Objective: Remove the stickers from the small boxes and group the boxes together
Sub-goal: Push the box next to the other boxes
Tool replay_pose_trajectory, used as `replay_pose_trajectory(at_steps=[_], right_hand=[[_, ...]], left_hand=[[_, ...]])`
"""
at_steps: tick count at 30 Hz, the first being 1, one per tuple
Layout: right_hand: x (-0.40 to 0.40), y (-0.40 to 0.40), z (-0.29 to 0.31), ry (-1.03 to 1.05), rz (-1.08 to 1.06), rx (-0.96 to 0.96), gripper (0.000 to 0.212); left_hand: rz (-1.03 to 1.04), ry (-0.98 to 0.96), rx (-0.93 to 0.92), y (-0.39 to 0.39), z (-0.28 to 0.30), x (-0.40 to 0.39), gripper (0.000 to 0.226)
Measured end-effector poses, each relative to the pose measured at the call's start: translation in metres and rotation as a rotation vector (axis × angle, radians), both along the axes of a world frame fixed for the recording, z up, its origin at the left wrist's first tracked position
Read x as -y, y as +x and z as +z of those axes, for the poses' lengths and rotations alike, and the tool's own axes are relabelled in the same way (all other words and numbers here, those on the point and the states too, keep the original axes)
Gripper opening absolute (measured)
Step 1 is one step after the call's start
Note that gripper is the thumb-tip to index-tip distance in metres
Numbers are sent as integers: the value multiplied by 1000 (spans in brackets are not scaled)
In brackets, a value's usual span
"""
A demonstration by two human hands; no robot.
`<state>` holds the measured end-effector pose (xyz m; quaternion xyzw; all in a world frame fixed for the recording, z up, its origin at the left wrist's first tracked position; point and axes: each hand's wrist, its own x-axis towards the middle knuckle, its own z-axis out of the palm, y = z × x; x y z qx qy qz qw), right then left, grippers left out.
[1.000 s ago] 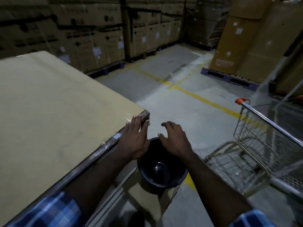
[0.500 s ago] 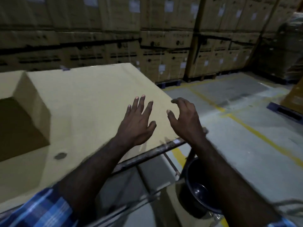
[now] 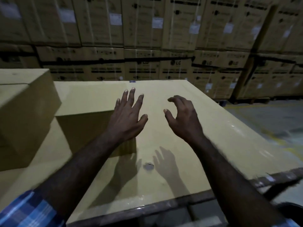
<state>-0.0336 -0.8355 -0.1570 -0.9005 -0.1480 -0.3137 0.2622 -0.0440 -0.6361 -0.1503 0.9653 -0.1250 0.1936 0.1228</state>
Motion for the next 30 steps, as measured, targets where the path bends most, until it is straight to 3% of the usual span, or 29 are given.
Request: replay_pose_trajectory(at_steps=[8, 15, 19, 24, 30], right_hand=[[-126, 42, 6, -67, 124, -116, 43], [-173, 78, -17, -142, 110, -270, 52], [-179, 85, -26, -126, 58, -324, 57], [-177, 92, -23, -105, -20, -388, 65], [-173, 99, -26, -62, -35, -405, 71]], left_hand=[[228, 21, -55, 34, 1, -122, 69], [388, 47, -261, 42, -20, -199, 77], [363, -48, -251, 48, -27, -207, 85], [352, -127, -196, 57, -30, -202, 78], [462, -337, -215, 71, -30, -198, 85]])
